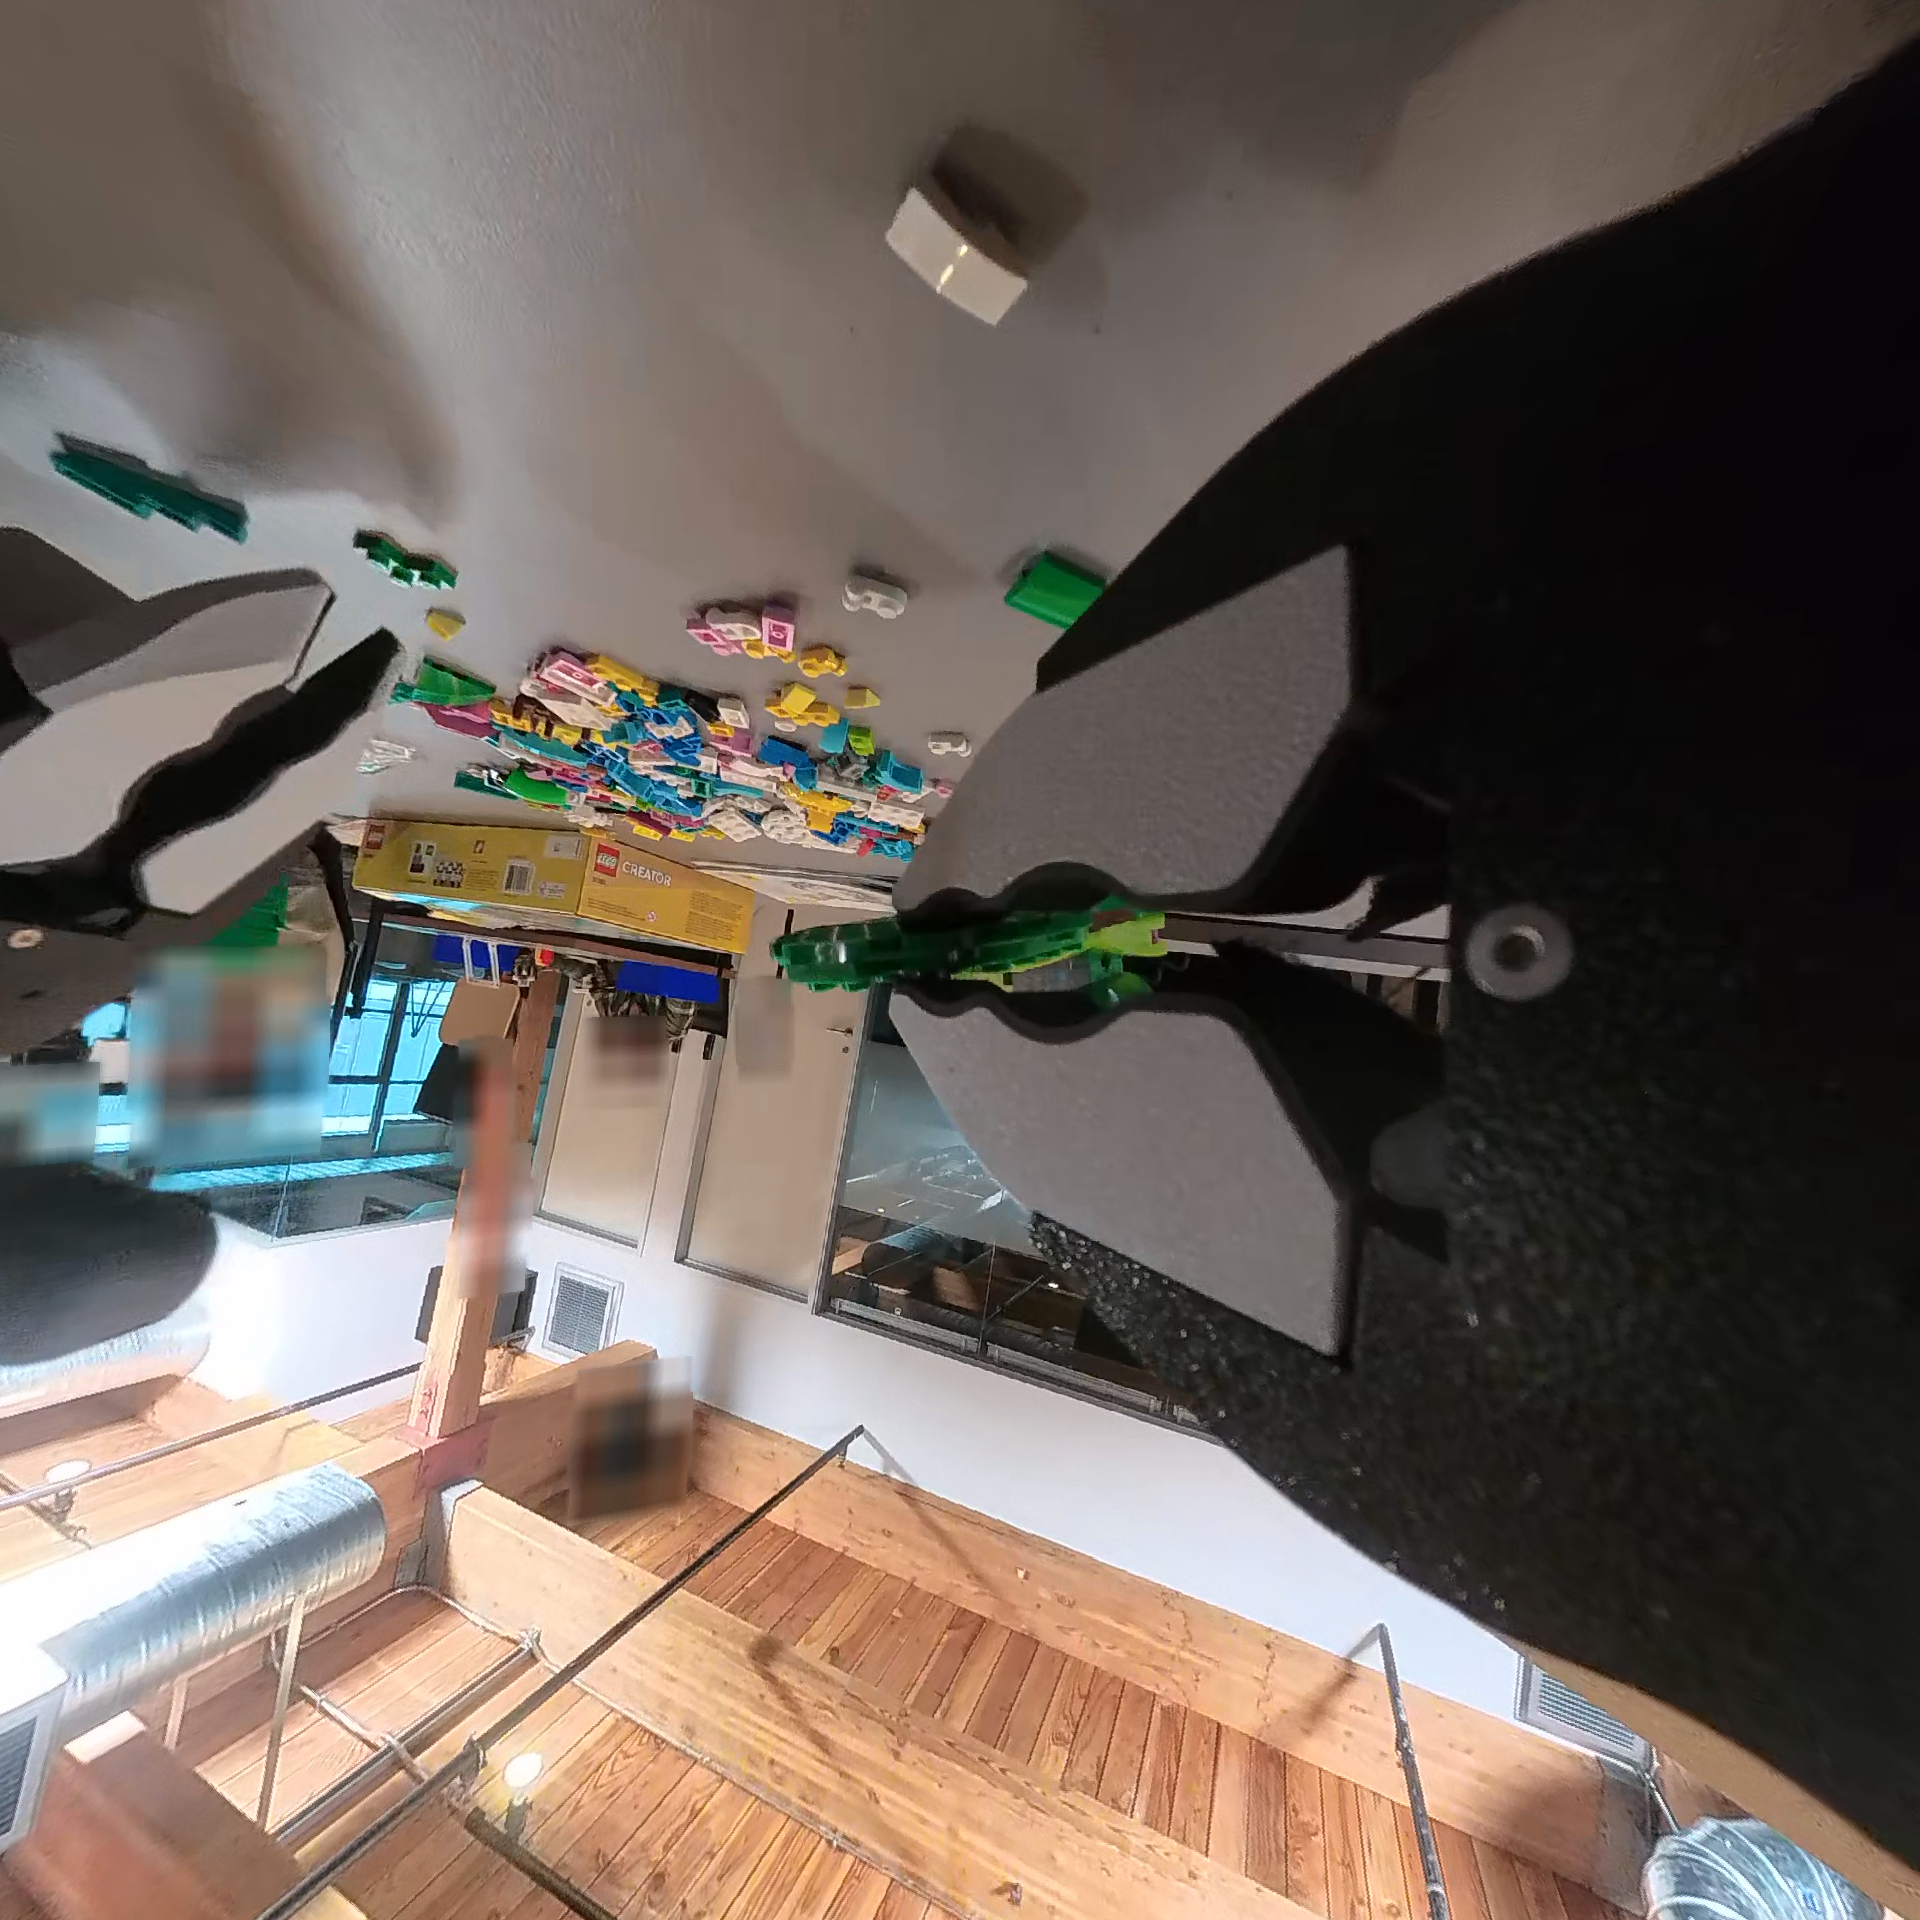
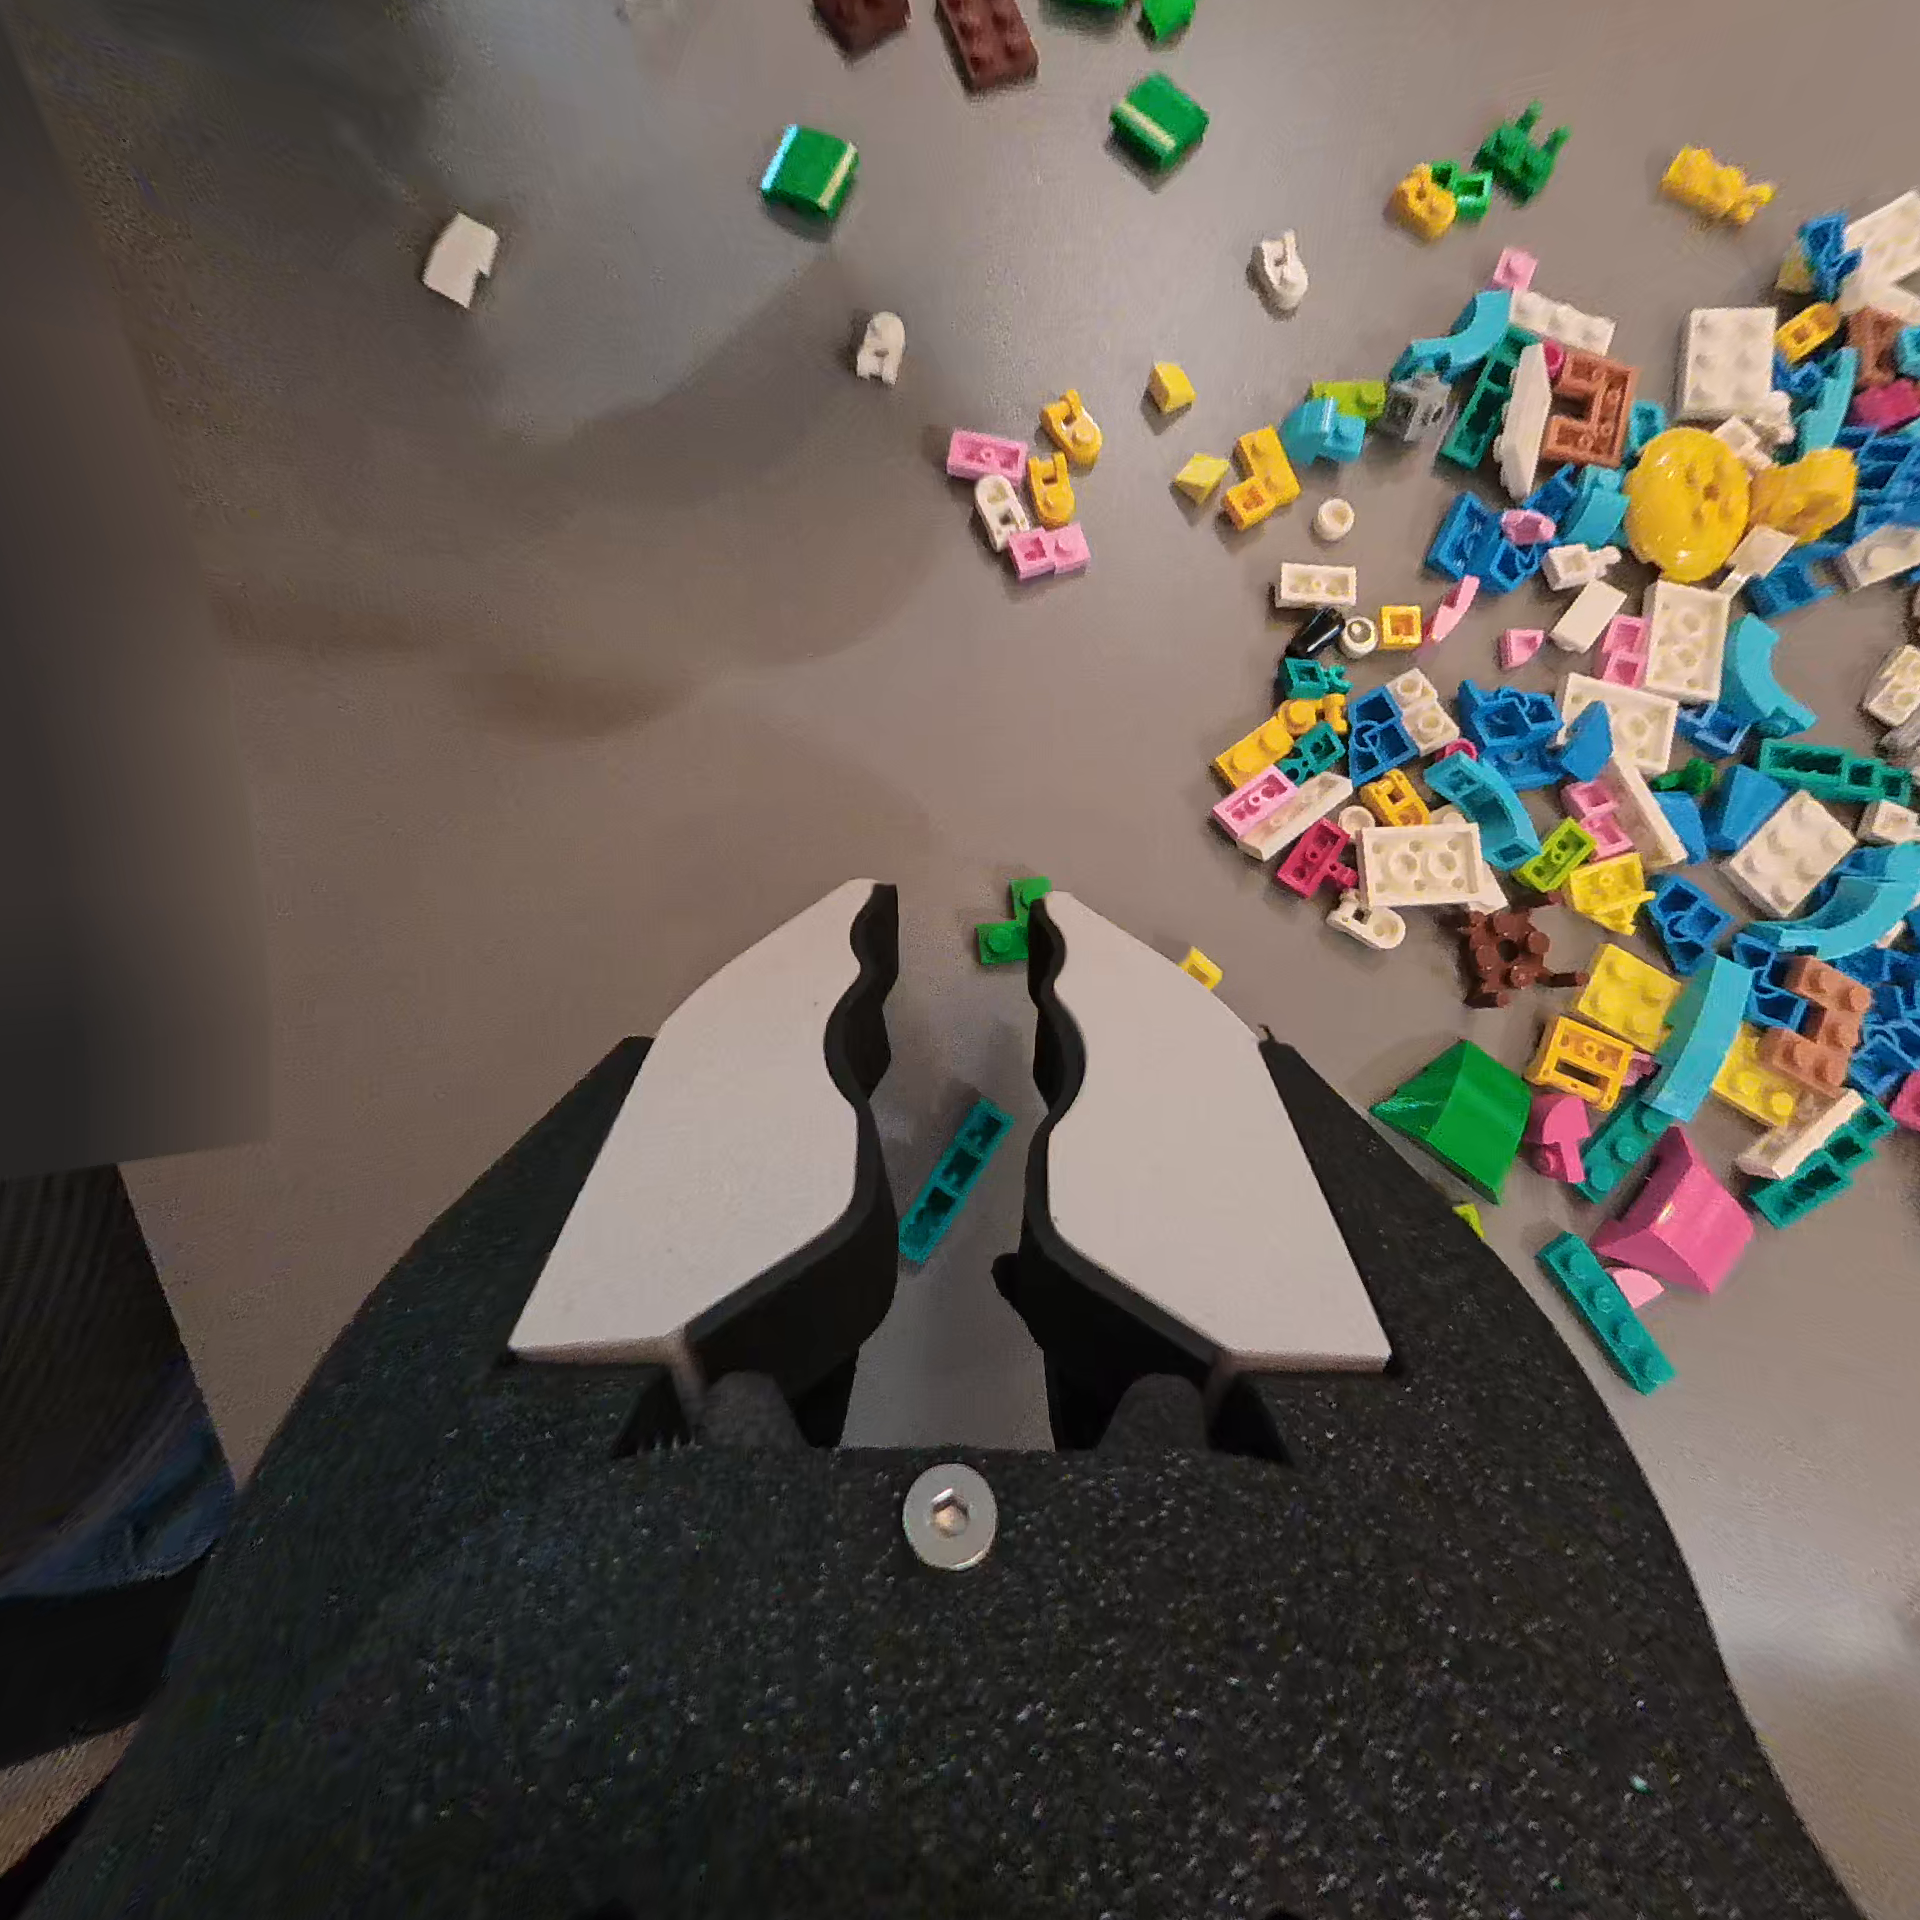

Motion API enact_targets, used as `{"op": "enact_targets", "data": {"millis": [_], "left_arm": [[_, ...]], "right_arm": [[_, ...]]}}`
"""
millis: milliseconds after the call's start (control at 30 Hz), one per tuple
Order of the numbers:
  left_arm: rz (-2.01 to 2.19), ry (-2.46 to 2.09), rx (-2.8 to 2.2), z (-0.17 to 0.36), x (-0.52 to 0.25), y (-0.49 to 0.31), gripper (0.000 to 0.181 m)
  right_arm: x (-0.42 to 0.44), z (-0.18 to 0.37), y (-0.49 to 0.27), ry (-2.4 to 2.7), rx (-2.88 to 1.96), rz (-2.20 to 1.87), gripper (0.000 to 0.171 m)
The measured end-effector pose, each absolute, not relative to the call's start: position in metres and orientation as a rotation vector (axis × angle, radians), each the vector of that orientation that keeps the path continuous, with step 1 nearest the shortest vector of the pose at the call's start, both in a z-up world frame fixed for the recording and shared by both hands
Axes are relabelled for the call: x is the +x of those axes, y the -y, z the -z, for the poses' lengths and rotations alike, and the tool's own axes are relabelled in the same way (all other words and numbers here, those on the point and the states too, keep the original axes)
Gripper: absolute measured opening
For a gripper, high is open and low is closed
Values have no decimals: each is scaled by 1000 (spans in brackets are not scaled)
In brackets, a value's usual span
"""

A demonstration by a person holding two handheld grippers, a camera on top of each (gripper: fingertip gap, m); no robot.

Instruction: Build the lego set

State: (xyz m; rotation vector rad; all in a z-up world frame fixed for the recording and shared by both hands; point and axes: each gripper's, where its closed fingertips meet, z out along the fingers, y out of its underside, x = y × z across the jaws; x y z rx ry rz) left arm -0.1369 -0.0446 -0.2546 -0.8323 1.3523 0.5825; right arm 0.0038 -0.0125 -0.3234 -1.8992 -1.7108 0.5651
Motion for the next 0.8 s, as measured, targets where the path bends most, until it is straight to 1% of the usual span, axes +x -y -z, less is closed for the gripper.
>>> {"op": "enact_targets", "data": {"millis": [167,267,533,800], "left_arm": [[-585,-1345,-834,256,-140,43,9],[-589,-1351,-828,258,-139,43,9],[-592,-1361,-828,261,-139,42,9],[-590,-1377,-830,263,-138,42,9]], "right_arm": [[10,324,4,1686,-1929,-543,23],[14,331,7,1726,-1968,-584,27],[20,334,6,1745,-2013,-637,25],[22,339,4,1787,-2009,-572,24]]}}
